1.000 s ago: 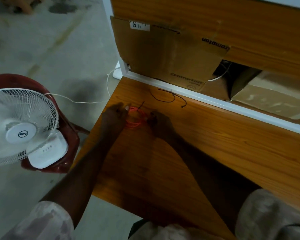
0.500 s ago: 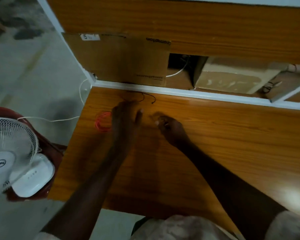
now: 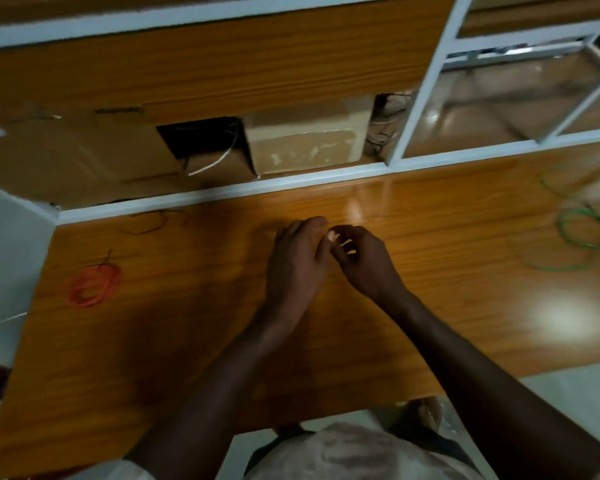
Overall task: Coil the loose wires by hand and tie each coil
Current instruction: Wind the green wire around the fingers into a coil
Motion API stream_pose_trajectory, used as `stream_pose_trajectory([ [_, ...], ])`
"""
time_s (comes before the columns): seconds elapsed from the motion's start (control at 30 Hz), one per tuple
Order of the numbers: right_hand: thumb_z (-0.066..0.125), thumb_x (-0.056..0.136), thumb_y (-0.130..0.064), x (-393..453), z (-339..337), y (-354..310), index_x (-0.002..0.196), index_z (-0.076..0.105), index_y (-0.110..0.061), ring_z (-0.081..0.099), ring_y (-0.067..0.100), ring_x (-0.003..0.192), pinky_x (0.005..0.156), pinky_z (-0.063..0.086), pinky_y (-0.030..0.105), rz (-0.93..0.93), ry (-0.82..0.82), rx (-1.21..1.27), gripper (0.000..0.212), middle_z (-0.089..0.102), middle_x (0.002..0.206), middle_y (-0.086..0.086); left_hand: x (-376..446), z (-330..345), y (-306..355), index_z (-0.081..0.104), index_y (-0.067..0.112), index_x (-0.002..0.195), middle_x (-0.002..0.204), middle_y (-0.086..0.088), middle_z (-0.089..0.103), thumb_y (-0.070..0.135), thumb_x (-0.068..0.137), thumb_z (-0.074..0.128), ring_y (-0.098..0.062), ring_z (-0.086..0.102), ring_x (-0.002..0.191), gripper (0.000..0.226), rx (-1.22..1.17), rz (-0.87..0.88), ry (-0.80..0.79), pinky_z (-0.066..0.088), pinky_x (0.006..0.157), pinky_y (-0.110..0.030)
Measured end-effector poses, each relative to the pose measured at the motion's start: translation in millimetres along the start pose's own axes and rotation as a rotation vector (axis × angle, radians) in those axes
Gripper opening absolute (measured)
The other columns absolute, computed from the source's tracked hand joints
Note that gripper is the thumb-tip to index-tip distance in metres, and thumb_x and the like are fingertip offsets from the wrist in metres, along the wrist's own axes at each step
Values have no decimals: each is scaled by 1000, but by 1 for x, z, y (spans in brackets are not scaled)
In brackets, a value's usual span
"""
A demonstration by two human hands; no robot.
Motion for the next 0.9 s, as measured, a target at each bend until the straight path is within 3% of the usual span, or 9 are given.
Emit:
stream_pose_trajectory([
  [0.2, 66, 106, -37, -43, -131, 92, 138, 67, -20, 70, 12, 96, 82, 60, 32, 17, 38, -52, 36, 68, 122, 4, -8, 114, 107, 65, 34, 133, 122, 10, 68, 42, 108, 55, -13, 60, 117, 28, -24, -5, -43, 50, 87, -28],
  [0.37, 69, 104, -25, -83, -248, 185, 134, 69, -19, 72, 18, 96, 85, 62, 41, 68, 89, -68, 31, 70, 117, 7, -25, 219, 214, 67, 32, 131, 120, 7, 70, 40, 108, 57, -12, 64, 112, 27, -152, 25, -99, 58, 85, -37],
  [0.5, 69, 102, -17, -116, -316, 244, 126, 72, -19, 73, 16, 92, 83, 63, 43, 151, 147, -36, 25, 71, 107, 0, -34, 286, 279, 71, 27, 126, 116, 5, 73, 33, 105, 61, -13, 66, 105, 24, -161, 93, -153, 58, 85, -38],
  [0.77, 68, 96, -7, -168, -363, 326, 111, 78, -16, 74, 14, 91, 81, 60, 36, 299, 210, 16, 20, 79, 102, 0, -37, 371, 316, 72, 23, 119, 110, 4, 70, 10, 96, 67, -19, 68, 102, 27, -131, 151, -258, 57, 90, -42],
  [0.9, 67, 95, -5, -190, -371, 351, 106, 78, -19, 72, 8, 84, 72, 51, 20, 378, 274, 62, 21, 76, 91, -8, -34, 403, 323, 73, 19, 117, 107, -1, 70, 6, 94, 69, -24, 69, 99, 27, -113, 177, -325, 58, 88, -46],
])
Point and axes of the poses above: each hand's wrist, its own x-axis towards the middle knuckle, its own z-axis out of the palm, y = z × x, the point moved 6 cm from there along x, towards the middle knuckle
